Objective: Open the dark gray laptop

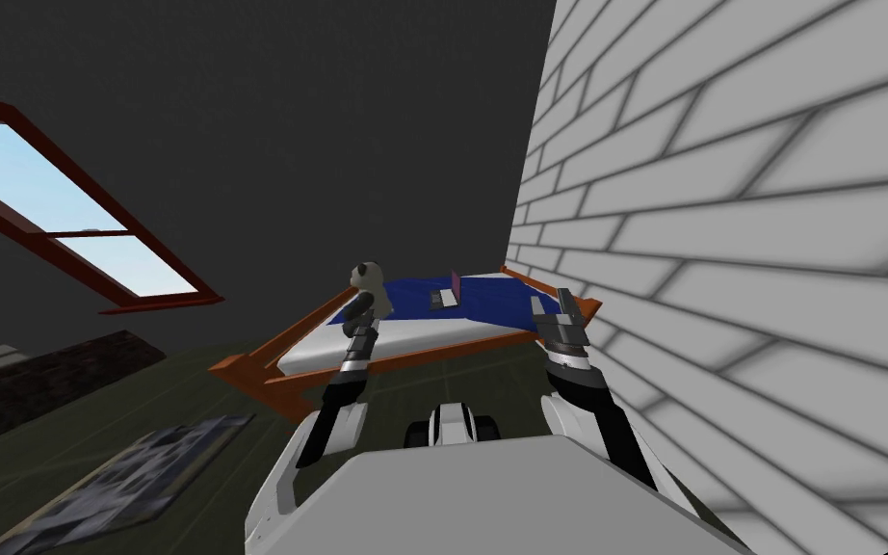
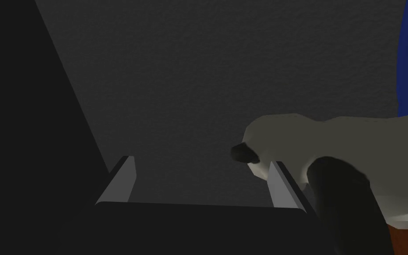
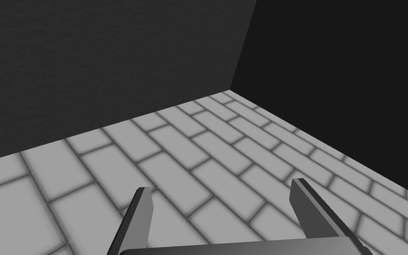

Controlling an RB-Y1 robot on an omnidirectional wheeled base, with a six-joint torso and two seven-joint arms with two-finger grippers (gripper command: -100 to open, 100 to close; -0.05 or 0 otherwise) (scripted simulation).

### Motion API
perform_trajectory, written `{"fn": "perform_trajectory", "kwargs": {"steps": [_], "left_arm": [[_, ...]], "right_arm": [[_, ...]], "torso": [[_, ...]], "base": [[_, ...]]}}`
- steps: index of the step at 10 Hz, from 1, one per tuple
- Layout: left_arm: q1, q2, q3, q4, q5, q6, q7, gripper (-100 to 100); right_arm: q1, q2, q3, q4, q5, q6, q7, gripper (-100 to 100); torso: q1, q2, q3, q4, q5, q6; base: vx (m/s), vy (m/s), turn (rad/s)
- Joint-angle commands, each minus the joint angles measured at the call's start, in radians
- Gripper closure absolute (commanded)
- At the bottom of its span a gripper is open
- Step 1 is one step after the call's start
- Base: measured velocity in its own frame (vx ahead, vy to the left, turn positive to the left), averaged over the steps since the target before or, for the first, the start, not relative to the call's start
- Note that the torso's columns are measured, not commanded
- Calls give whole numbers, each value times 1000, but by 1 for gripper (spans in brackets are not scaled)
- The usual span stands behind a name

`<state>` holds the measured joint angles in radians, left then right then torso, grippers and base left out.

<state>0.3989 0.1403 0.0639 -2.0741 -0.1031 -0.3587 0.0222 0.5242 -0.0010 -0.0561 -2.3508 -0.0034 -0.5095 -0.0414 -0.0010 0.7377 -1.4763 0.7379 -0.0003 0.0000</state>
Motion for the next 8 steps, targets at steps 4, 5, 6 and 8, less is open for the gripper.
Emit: {"fn": "perform_trajectory", "kwargs": {"steps": [4, 5, 6, 8], "left_arm": [[-160, 42, -7, 172, 14, 33, 10, -100], [-195, 52, -9, 211, 18, 42, 13, -100], [-206, 52, -9, 229, 18, 42, 13, -100], [-248, 62, -11, 273, 21, 52, 16, -100]], "right_arm": [[0, 0, 0, 0, 0, 0, 0, 0], [0, 0, 0, 0, 0, 0, 0, 0], [0, 0, 0, 0, 0, 0, 0, 0], [0, 0, 0, 0, 0, 0, 0, 0]], "torso": [[-1, 1, 1, 0, 0, 0], [-2, 0, 0, 0, -1, 0], [-2, 0, 0, 0, -1, 0], [3, 0, 0, 0, 1, 0]], "base": [[8, -99, -15], [19, -160, -19], [6, -119, -3], [11, -83, -9]]}}
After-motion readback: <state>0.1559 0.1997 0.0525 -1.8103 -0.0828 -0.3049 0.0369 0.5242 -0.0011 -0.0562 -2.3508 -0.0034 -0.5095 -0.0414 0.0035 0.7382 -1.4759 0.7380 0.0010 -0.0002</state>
